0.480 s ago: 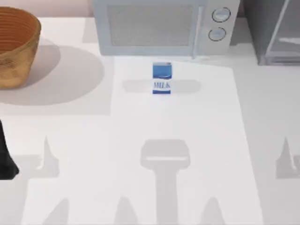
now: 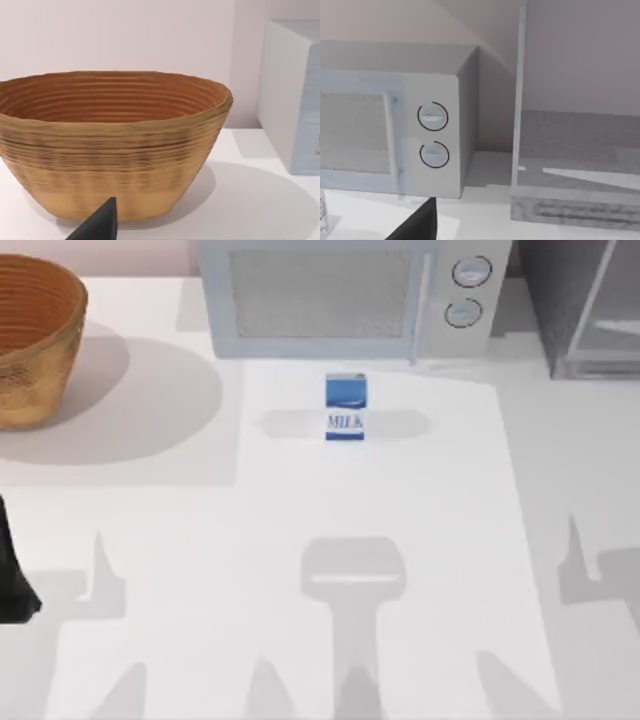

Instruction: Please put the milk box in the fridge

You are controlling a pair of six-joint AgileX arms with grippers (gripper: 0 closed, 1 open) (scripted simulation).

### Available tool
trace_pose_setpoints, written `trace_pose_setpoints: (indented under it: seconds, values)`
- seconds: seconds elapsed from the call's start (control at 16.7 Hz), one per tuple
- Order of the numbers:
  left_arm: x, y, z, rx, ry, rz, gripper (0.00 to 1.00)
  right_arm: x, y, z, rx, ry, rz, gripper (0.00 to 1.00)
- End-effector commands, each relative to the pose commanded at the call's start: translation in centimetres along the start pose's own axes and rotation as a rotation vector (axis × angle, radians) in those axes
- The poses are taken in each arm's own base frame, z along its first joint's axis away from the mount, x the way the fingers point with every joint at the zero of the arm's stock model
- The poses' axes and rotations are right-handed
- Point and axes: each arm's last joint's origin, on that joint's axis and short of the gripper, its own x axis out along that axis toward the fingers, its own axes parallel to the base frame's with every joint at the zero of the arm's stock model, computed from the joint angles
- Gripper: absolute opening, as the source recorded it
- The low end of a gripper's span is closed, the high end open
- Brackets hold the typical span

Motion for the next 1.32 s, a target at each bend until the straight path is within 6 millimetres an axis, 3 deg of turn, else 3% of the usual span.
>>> trace_pose_setpoints:
  seconds: [0.24,0.42,0.54,0.72,0.9,1.08,1.32]
  values:
    - [0.0,0.0,0.0,0.0,0.0,0.0,1.0,3.7,2.2,4.2,0.027,0.021,0.073,1.0]
    - [0.0,0.0,0.0,0.0,0.0,0.0,1.0,9.0,5.3,5.7,0.058,0.079,0.086,1.0]
    - [0.0,0.0,0.0,0.0,0.0,0.0,1.0,13.2,8.2,5.1,0.076,0.126,0.078,1.0]
    - [0.0,0.0,0.0,0.0,0.0,0.0,1.0,18.6,13.2,2.2,0.091,0.177,0.047,1.0]
    - [0.0,0.0,0.0,0.0,0.0,0.0,1.0,22.2,17.8,-2.1,0.091,0.203,0.003,1.0]
    - [0.0,0.0,0.0,0.0,0.0,0.0,1.0,24.4,21.6,-7.6,0.069,0.226,-0.049,1.0]
    - [0.0,0.0,0.0,0.0,0.0,0.0,1.0,25.3,25.0,-13.7,0.038,0.228,-0.106,1.0]
